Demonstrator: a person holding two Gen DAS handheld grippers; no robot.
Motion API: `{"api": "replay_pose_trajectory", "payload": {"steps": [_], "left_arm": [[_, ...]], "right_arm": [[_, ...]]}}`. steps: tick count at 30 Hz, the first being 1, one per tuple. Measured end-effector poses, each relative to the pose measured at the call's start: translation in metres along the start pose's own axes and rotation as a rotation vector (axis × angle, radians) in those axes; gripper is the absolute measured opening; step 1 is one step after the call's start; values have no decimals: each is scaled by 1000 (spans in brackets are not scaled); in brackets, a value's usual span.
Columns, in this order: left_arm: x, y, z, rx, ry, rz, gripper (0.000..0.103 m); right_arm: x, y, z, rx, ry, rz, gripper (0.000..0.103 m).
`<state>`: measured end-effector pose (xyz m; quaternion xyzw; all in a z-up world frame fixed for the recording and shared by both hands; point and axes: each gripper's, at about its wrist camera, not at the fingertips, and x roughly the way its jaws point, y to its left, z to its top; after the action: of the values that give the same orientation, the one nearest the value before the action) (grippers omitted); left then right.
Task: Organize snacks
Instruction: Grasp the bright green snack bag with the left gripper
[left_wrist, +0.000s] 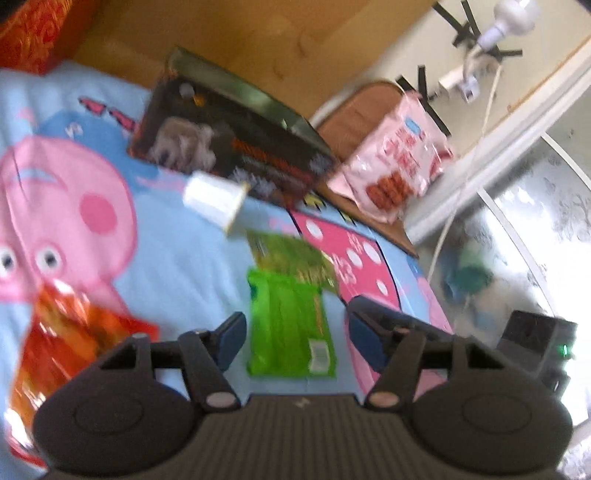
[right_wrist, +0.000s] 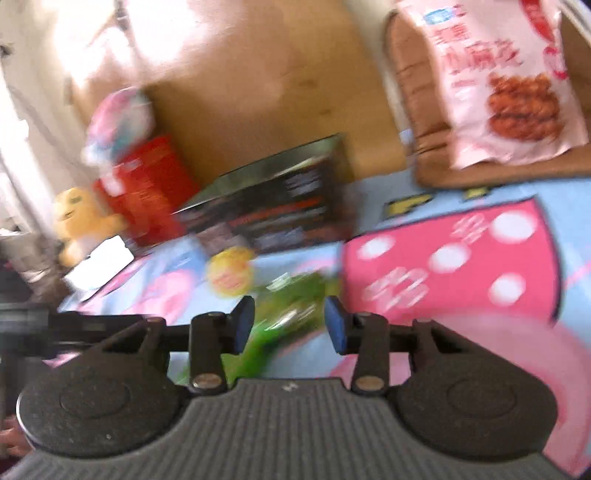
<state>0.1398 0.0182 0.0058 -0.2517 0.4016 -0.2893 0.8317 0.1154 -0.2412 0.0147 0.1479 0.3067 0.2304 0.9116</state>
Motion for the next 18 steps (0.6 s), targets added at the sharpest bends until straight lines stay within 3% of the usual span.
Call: {"api": "replay_pose_trajectory", "payload": {"steps": [2,4,8,14,18], "left_arm": [[7,-1,-7,5,36,-10,51],[9,-6,-12,37,37,16,51],[-7,-15,-20,90,3,81,51],[-38,-9,-49,48,17,14,51],[-52,-16,-50,93,-29,33,56]], "right_arm": [[-4,16,-17,-68,19,26,47],[5,35,-35,-158,86,56,48],[11,81,-63,-359,49,-76,52],[-5,93,-75,-356,51,-4,51],[-12,93,-86,-404,77,-14,51]]}}
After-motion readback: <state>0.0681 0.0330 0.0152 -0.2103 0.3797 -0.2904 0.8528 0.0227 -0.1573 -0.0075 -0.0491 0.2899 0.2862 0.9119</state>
